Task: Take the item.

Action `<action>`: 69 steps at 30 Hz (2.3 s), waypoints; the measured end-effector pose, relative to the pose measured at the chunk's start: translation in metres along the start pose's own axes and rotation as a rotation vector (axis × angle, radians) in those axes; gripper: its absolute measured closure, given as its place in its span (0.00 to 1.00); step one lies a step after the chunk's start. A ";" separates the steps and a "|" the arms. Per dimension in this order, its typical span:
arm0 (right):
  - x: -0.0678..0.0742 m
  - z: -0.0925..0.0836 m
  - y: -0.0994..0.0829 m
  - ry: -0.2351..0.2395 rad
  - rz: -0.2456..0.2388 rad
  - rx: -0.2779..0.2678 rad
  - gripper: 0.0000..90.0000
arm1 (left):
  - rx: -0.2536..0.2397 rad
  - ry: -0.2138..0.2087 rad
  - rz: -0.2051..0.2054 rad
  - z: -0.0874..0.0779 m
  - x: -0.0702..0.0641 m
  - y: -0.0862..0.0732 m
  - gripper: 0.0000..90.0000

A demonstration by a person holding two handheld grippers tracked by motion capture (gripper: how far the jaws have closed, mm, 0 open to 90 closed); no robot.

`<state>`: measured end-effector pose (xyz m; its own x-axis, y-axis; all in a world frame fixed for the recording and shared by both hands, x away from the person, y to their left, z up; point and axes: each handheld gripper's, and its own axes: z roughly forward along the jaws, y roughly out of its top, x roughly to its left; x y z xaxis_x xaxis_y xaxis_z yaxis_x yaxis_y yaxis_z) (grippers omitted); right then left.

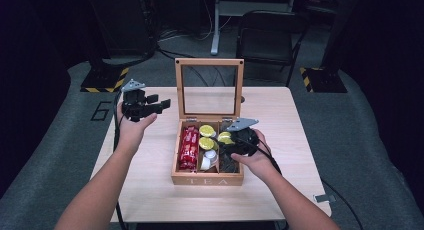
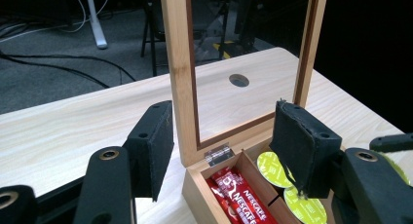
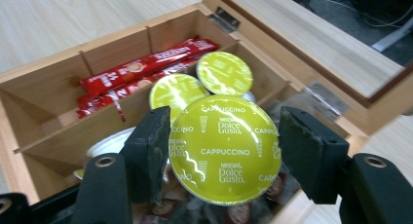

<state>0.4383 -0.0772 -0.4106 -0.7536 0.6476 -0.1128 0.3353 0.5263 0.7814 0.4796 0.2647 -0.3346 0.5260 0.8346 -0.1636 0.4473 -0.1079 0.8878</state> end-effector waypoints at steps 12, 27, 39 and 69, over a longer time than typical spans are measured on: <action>-0.025 -0.015 -0.012 -0.064 0.052 0.007 0.41 | 0.002 -0.001 -0.004 0.001 -0.001 0.000 0.45; -0.052 -0.032 -0.034 -0.139 0.104 0.008 0.41 | 0.004 0.005 -0.001 0.001 0.000 -0.001 0.45; -0.068 -0.037 -0.060 -0.195 0.164 0.033 0.41 | 0.003 0.009 -0.003 0.002 0.001 -0.002 0.45; -0.089 -0.032 -0.114 -0.310 0.286 0.096 0.41 | 0.015 0.005 0.012 0.005 -0.001 -0.004 0.45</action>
<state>0.4489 -0.2130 -0.4699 -0.4220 0.9021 -0.0901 0.5686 0.3407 0.7488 0.4810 0.2618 -0.3399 0.5277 0.8360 -0.1503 0.4520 -0.1265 0.8830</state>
